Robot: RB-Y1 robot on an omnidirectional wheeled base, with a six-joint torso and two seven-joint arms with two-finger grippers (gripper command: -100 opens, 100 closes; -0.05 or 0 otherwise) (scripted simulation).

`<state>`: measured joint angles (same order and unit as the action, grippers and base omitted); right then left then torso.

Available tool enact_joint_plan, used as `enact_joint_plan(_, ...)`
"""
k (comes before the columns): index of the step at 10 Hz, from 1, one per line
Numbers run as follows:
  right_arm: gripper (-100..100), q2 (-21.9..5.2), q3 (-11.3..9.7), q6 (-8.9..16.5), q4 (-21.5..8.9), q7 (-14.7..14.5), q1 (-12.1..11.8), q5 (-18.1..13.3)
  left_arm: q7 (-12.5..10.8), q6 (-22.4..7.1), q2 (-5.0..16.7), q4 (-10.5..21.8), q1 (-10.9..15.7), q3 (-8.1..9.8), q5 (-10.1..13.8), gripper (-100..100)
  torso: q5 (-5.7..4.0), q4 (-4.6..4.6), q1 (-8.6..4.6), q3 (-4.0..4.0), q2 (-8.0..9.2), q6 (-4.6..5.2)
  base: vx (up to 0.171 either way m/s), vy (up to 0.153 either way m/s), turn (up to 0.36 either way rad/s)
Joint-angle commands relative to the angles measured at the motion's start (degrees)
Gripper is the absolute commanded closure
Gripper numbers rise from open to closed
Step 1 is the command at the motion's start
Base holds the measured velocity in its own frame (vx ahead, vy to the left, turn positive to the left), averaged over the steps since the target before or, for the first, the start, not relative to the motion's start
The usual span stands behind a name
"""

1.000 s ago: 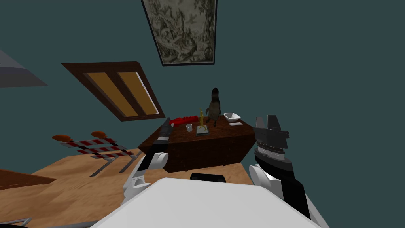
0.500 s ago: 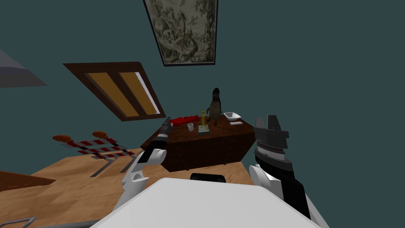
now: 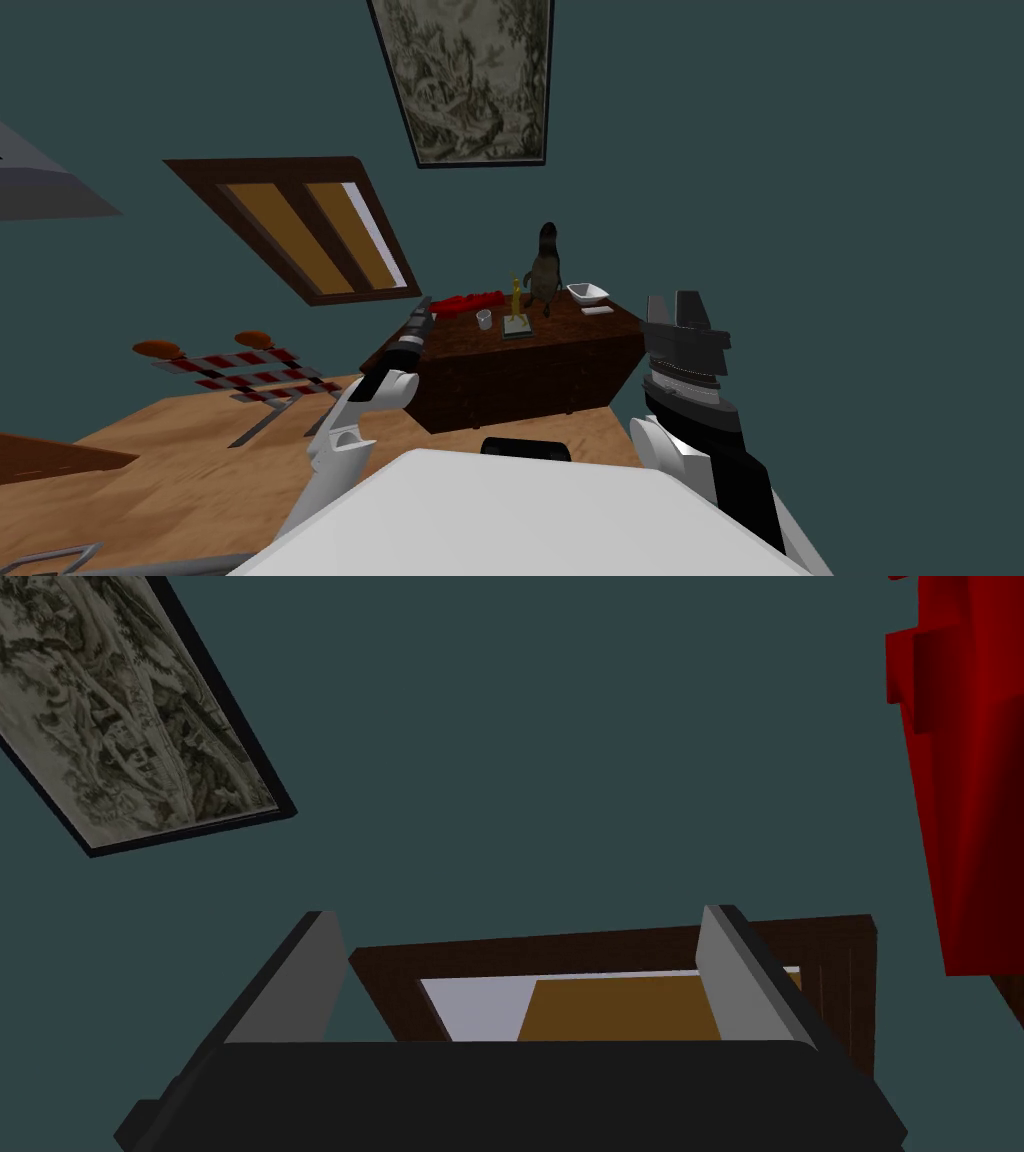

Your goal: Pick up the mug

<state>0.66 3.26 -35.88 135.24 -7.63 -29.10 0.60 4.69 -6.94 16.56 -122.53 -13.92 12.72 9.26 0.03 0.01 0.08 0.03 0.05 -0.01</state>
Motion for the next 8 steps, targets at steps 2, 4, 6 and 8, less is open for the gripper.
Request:
enact_joint_plan(2, 0, 0.0, 0.0, 0.0, 0.0, 0.0, 0.0, 0.0, -0.5, -4.4, 1.3, 0.7, 1.3, 1.31, 0.4, -100, 0.00, 0.00, 0.05, 0.01, 0.02, 0.01, -0.024, 0.031, -0.019)
enact_joint_plan(4, 0, 0.0, 0.0, 0.0, 0.0, 0.0, 0.0, 0.0, -0.9, -8.0, 2.4, 1.4, 2.6, 2.52, 0.7, -100, 0.00, 0.01, 0.04, 0.02, 0.03, 0.00, -0.024, 0.027, -0.017)
enact_joint_plan(6, 0, 0.0, 0.0, 0.0, 0.0, 0.0, 0.0, 0.0, -1.3, -10.7, 3.6, 2.1, 3.8, 3.73, 1.1, -100, 0.00, 0.00, -0.02, 0.00, -0.01, 0.00, -0.012, 0.015, -0.022)
enact_joint_plan(8, 0, 0.0, 0.0, 0.0, 0.0, 0.0, 0.0, 0.0, -1.8, -14.2, 4.7, 2.7, 5.0, 4.94, 1.6, -100, 0.00, -0.01, -0.01, -0.01, -0.01, 0.00, -0.022, 0.023, -0.040)
